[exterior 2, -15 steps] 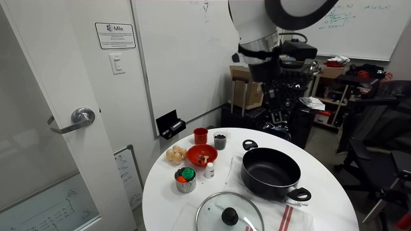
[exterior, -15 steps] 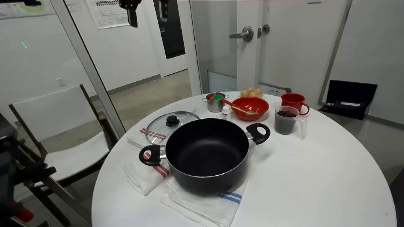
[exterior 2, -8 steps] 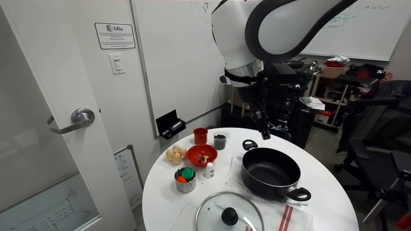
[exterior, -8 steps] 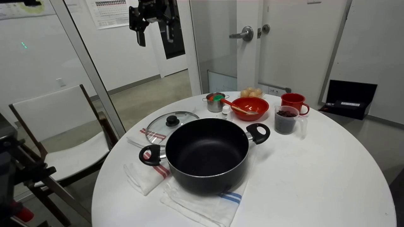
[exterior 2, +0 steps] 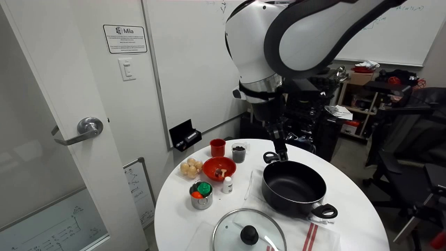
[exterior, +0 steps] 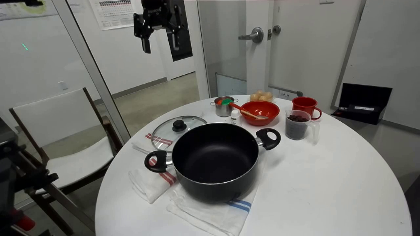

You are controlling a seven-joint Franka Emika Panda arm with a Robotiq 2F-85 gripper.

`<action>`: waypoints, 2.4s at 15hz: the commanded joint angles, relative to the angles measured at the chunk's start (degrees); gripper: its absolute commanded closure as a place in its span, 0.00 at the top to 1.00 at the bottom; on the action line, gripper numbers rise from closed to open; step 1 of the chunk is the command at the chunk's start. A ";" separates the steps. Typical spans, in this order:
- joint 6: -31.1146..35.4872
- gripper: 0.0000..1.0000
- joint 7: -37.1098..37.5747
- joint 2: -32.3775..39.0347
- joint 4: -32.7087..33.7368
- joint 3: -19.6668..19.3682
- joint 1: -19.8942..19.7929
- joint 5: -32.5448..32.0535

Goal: Put the lid on the pot

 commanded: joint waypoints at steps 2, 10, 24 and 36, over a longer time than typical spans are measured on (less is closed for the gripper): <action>4.15 1.00 -2.89 5.92 2.48 2.42 1.88 -0.02; 8.09 1.00 -4.30 18.51 10.81 2.12 4.82 -1.21; 7.21 1.00 -6.61 38.02 30.92 0.66 5.46 -0.55; 5.71 1.00 -6.60 47.96 41.53 -0.62 5.86 -0.05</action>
